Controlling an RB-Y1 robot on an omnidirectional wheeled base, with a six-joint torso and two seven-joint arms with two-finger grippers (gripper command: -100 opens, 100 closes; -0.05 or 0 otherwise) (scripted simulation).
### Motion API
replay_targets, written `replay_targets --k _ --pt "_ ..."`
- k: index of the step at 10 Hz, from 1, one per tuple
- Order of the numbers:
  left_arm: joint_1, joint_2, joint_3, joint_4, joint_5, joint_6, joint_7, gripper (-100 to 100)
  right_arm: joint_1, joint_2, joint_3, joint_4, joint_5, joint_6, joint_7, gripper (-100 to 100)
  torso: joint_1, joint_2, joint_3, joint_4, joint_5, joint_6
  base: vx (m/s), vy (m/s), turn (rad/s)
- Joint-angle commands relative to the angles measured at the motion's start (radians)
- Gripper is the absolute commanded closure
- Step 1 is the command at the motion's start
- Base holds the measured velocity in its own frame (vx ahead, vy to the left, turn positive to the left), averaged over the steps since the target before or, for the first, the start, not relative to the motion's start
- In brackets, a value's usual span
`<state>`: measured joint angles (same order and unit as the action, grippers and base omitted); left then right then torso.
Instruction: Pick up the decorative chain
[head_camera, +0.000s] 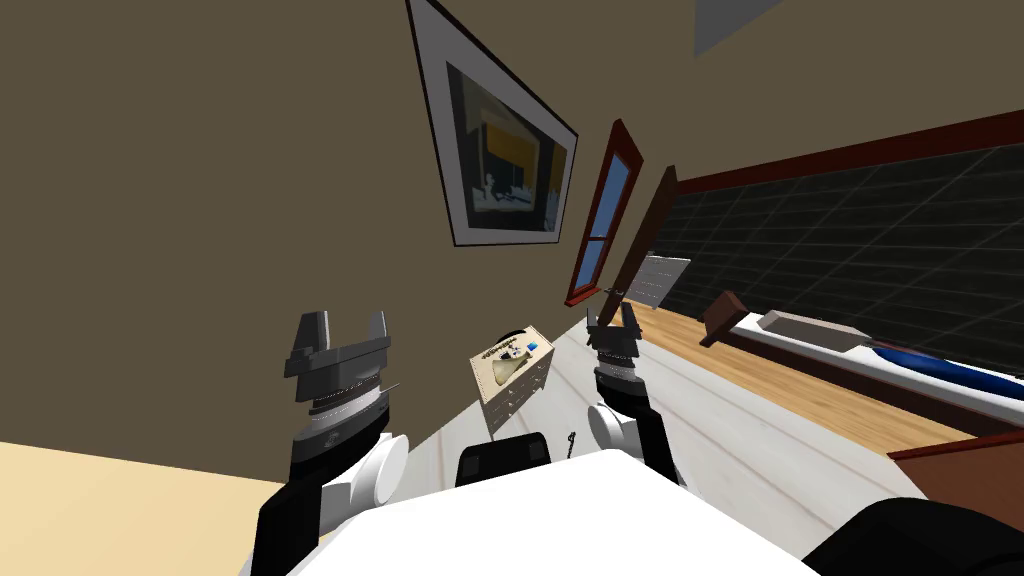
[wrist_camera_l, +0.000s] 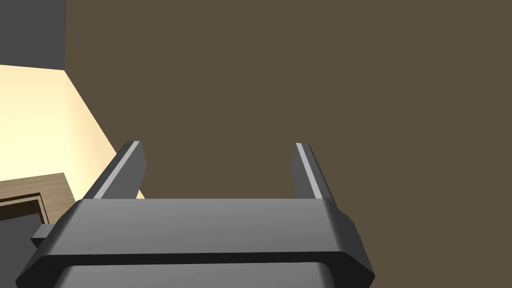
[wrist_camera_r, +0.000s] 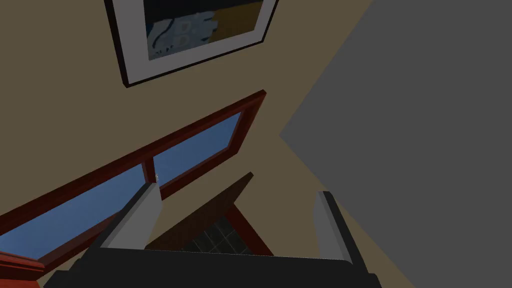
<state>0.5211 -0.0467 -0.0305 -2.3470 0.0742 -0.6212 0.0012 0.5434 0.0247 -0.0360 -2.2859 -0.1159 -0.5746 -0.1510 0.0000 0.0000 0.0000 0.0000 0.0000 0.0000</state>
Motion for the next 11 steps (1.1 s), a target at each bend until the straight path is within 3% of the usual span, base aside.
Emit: replay_targets --k 1,6,9,11 --pt "0.0 0.0 0.0 0.0 0.0 0.0 0.0 0 -0.001 -0.036 -0.001 0.007 0.018 -0.001 0.001 -100 0.0 0.0 0.0 0.0 0.0 0.0 -0.02 0.01 0.057" --pt "0.0 0.0 0.0 0.0 0.0 0.0 0.0 0 -0.011 -0.166 -0.01 0.07 0.151 -0.007 0.009 -100 0.002 0.005 0.003 0.001 0.0 0.0 -0.074 0.028 0.111" --pt "0.0 0.0 0.0 0.0 0.0 0.0 0.0 0 -0.015 -0.191 -0.013 0.09 0.209 -0.008 0.012 -100 0.002 0.005 0.003 0.001 0.001 0.0 -0.061 0.035 0.079" --pt "0.0 0.0 0.0 0.0 0.0 0.0 0.0 0 -0.023 -0.241 -0.019 0.137 0.281 -0.012 0.018 -100 0.001 0.004 0.002 0.001 0.0 0.0 -0.07 0.041 0.184"
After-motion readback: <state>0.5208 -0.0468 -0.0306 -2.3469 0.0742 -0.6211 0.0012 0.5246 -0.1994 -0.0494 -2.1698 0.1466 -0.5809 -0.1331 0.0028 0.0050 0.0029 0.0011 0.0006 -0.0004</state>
